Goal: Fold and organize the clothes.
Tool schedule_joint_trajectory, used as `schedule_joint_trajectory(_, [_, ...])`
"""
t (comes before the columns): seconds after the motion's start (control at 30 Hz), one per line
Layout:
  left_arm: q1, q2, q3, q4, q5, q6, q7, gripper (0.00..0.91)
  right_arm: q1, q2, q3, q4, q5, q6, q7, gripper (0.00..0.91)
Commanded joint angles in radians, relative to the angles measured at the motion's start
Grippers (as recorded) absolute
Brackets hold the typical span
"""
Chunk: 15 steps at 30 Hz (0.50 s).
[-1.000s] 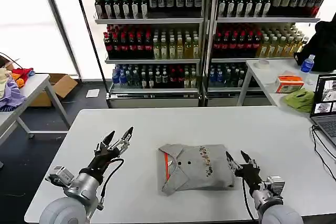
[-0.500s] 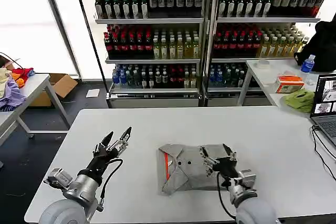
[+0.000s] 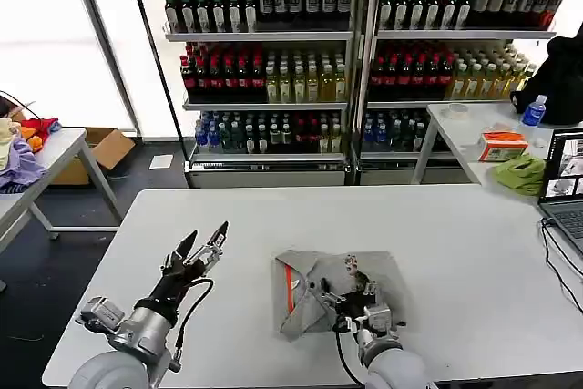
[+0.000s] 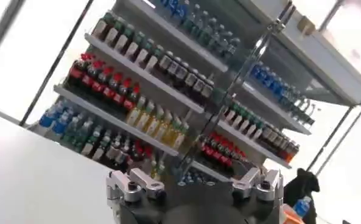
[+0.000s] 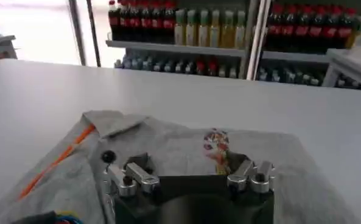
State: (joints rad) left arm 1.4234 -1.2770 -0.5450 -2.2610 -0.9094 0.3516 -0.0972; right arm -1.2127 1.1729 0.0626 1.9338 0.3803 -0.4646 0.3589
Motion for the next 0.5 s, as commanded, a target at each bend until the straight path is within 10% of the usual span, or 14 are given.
schedule_joint_trajectory(0.03, [0.004,-0.01,0.011,-0.004,-0.001,0.0,0.001,0.907,-0.019,0.014,0.005,0.065,-0.025,-0.042,0.074,0.907])
schedule_joint_trajectory(0.27, [0.006,-0.011,0.011,-0.007,0.001,0.001,0.001,0.907,-0.113,-0.039,0.139,0.163,-0.018,0.104,0.01,0.907])
schedule_joint_trajectory(0.5, [0.024,-0.007,0.013,0.012,0.135,-0.019,0.02,0.907,-0.22,-0.069,0.34,0.13,-0.017,0.418,-0.201,0.907])
